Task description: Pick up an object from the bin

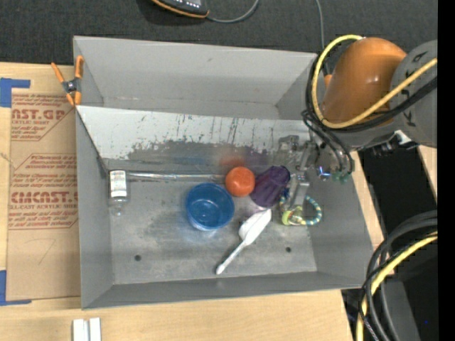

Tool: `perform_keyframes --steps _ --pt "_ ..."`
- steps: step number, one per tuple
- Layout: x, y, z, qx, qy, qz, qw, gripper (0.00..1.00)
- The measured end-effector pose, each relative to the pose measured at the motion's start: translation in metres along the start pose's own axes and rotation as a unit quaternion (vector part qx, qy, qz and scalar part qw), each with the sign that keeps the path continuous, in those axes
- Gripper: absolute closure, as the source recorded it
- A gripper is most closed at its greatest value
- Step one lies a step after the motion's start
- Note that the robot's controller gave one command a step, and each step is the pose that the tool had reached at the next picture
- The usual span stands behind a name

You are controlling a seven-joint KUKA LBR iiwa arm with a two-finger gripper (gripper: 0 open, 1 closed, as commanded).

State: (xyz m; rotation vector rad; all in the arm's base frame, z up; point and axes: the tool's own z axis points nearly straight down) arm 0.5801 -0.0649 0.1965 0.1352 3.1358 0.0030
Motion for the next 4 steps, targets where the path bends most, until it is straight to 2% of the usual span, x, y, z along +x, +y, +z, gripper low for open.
perform_keyframes --steps 1,2,3,4 --pt "0.030 0.011 0.010 0.000 0.0007 -0.076 0.9971 0.00" --pt "0.009 0.021 0.064 -0.001 -0.0027 0.031 0.9995 0.00" --pt "0.027 0.022 0.038 0.000 -0.0002 -0.046 0.9989 0.00" --pt "0.011 0.019 0.076 -0.002 -0.0029 0.032 0.9995 0.00"
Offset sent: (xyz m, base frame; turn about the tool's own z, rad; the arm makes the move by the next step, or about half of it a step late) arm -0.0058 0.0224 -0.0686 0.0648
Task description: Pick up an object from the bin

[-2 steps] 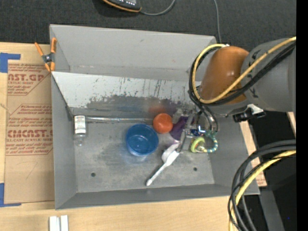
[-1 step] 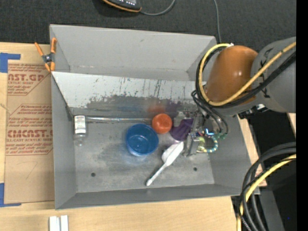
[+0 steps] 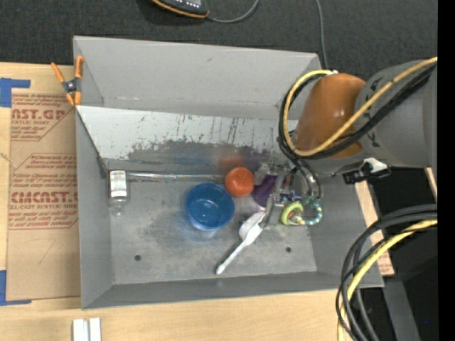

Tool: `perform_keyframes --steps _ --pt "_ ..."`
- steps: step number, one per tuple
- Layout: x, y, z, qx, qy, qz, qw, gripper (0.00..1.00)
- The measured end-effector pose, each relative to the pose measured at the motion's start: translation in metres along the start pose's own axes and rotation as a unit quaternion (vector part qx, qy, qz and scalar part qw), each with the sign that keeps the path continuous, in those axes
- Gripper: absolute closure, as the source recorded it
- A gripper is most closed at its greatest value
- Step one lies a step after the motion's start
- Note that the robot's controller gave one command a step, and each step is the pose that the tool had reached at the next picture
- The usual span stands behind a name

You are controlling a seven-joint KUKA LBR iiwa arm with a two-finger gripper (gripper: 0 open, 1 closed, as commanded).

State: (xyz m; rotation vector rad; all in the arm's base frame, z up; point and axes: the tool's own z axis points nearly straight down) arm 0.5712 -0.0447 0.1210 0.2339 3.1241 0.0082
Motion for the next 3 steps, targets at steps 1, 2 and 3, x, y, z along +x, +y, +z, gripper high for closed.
perform_keyframes --steps 1,2,3 --pt "0.011 0.003 -0.083 0.001 0.0029 -0.051 0.9987 0.00" --pt "0.005 -0.004 -0.033 0.000 -0.0026 -0.022 0.9998 0.00" --pt "0.009 0.007 -0.015 0.000 0.0029 -0.018 0.9998 0.00"
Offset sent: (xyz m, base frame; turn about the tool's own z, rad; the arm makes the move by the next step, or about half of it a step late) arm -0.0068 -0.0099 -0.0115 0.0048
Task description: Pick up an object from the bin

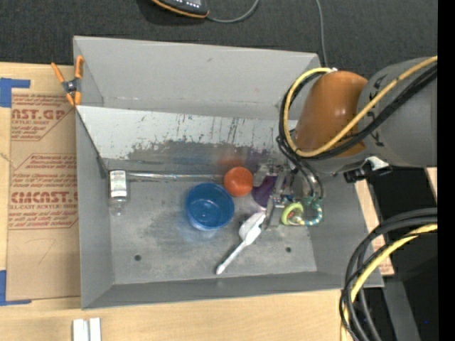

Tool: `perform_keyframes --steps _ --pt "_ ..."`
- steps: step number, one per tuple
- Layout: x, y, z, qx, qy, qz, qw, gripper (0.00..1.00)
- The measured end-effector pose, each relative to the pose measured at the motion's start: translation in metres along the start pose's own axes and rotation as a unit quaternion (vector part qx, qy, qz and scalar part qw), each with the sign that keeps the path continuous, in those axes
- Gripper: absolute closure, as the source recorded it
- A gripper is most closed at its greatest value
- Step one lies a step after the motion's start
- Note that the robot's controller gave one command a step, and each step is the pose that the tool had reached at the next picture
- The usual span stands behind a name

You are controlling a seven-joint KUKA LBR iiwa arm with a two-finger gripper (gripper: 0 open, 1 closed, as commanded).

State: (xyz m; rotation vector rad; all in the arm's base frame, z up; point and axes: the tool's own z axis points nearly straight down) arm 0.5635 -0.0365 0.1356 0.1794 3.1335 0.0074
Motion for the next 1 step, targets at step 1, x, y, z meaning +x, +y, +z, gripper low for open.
perform_keyframes --steps 1 --pt "-0.0014 0.0022 -0.0059 0.000 -0.0015 -0.001 1.0000 0.00"
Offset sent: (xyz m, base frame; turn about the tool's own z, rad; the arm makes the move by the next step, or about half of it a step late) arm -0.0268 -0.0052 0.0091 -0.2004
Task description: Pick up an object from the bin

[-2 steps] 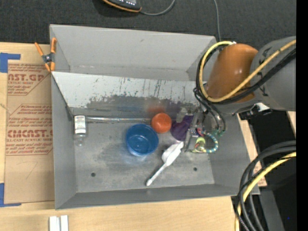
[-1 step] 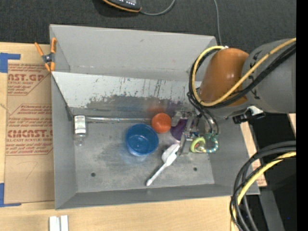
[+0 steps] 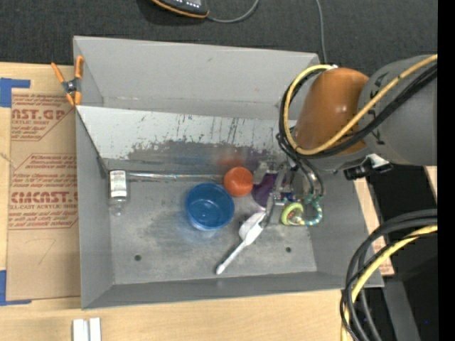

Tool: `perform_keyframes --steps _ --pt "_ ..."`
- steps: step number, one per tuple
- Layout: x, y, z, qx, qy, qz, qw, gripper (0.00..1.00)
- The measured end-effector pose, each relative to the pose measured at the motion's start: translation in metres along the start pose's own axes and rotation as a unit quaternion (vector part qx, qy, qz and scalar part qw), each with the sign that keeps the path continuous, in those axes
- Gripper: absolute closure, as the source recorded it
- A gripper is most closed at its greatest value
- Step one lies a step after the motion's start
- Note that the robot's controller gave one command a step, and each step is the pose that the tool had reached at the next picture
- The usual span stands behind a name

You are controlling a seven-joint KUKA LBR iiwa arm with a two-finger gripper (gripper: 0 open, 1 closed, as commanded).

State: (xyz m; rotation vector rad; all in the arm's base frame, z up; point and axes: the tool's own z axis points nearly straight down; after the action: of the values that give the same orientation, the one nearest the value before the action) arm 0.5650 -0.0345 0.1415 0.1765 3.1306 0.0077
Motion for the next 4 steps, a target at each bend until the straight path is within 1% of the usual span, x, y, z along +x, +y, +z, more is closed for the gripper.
perform_keyframes --steps 1,2,3,4 --pt "-0.002 0.000 -0.003 0.000 -0.0026 -0.003 1.0000 0.00" --pt "0.019 0.028 0.063 0.000 -0.0010 -0.153 0.9882 0.00" --pt "0.000 0.022 -0.023 -0.001 -0.0024 -0.092 0.9958 0.00" --pt "0.034 0.043 0.022 -0.001 -0.0025 -0.238 0.9712 0.00"
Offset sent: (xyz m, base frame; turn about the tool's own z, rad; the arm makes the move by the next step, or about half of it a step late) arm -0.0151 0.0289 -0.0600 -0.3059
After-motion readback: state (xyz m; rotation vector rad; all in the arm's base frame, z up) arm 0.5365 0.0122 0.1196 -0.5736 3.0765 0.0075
